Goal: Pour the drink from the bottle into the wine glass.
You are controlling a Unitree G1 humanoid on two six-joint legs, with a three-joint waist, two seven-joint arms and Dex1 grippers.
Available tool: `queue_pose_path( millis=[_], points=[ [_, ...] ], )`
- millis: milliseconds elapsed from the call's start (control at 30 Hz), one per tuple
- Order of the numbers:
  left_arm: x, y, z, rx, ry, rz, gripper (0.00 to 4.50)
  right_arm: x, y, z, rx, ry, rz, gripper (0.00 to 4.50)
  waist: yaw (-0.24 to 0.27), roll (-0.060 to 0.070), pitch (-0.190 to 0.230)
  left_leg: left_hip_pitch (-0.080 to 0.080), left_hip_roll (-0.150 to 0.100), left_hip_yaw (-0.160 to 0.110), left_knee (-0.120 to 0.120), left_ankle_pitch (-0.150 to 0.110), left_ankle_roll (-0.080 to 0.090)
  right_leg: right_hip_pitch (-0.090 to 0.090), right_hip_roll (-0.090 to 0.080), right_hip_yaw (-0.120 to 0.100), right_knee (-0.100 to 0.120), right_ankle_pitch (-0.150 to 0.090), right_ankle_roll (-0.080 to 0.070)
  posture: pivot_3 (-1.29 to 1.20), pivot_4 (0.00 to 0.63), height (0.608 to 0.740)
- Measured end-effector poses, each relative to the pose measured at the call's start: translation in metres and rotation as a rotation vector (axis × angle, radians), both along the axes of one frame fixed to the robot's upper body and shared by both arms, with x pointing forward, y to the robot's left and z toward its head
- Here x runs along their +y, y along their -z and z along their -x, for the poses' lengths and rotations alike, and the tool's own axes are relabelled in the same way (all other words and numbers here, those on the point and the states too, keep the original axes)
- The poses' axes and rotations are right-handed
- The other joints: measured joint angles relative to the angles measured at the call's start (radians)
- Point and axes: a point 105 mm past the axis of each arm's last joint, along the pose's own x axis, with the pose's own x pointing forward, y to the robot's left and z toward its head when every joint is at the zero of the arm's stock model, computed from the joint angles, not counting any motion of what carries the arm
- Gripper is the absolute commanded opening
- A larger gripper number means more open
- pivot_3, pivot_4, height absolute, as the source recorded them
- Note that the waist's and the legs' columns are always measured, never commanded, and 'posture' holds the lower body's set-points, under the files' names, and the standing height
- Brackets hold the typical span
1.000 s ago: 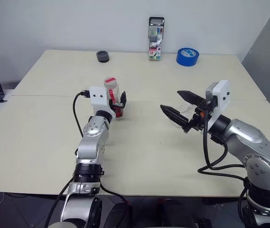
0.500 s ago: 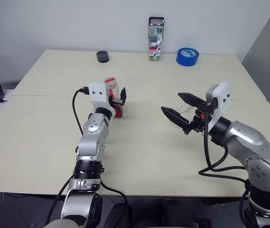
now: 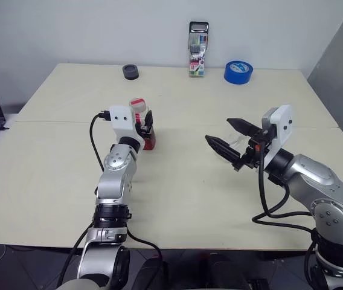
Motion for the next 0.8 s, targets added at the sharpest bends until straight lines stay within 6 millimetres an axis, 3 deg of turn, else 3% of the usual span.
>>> queue_pose_path(
  millis=[233,400,600,800],
  points=[
    [0.001,-0.001,0.002,0.015,0.038,-0.047,2.12,-0.001,0.0,-0.001,-0.003,0.009,0.011,4.5,-0.001,0.0,0.0,0.0,0.0,0.0,0.0,0.0,0.0,0.0,0.0,0.0,0.0,0.0,0.0,0.0,0.15,0.74],
    [-0.005,-0.007,0.004,0.054,0.201,-0.117,2.12,0.004,-0.018,-0.007,-0.051,0.009,0.019,4.5,-0.003,0.0,0.0,0.0,0.0,0.0,0.0,0.001,-0.002,-0.001,0.0,0.0,0.0,0.0,0.0,0.0,0.15,0.74],
    [-0.052,-0.034,0.019,0.019,0.542,-0.131,2.12,0.033,-0.027,-0.021,-0.05,-0.038,0.042,4.5,-0.003,0.0,0.0,-0.001,0.0,0.0,0.0,0.002,-0.004,-0.001,0.0,0.0,-0.002,0.0,0.0,0.0,0.15,0.74],
    [-0.089,-0.038,0.049,0.017,0.832,-0.172,2.12,0.045,-0.032,-0.033,-0.035,-0.038,0.022,4.5,-0.004,0.001,0.001,-0.001,0.0,0.0,0.0,0.002,-0.004,-0.001,0.0,0.0,-0.002,0.0,0.0,0.0,0.15,0.74]
  ],
)
